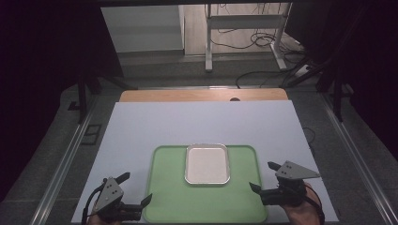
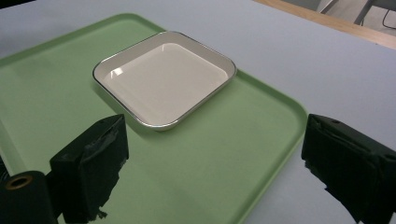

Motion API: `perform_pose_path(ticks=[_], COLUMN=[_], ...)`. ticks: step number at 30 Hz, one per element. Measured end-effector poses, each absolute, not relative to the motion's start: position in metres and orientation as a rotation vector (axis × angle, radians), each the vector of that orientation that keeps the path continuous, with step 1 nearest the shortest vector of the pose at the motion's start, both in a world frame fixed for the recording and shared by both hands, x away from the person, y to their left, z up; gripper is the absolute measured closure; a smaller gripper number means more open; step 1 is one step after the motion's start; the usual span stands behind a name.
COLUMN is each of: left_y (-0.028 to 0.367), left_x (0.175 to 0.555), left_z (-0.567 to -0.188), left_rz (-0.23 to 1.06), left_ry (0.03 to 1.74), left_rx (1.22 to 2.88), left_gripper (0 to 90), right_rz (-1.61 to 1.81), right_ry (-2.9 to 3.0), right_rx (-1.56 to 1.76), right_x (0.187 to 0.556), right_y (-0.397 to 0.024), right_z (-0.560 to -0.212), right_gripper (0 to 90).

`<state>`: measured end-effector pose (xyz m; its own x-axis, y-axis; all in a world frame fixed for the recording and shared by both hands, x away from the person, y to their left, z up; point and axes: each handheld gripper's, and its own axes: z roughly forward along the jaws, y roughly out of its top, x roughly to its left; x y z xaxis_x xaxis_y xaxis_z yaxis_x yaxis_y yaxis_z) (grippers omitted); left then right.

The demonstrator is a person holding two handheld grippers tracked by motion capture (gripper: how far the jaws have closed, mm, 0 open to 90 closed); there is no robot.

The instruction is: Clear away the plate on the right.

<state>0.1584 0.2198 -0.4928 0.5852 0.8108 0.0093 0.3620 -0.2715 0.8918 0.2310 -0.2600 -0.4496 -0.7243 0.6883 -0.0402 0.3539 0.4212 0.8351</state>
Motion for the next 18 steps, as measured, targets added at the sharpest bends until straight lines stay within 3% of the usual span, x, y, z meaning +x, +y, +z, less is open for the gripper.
perform_pose_path(ticks=[18], left_y=[0.219], left_x=[0.156], left_z=[-0.494], left_rz=[0.624], left_ry=[0.947], left_rx=[1.882], left_gripper=[0.0], right_rz=[1.187], right_ry=[2.314], right_rx=[0.935], right_x=[0.223], right_y=[-0.289], right_z=[-0.469], right_gripper=[1.4])
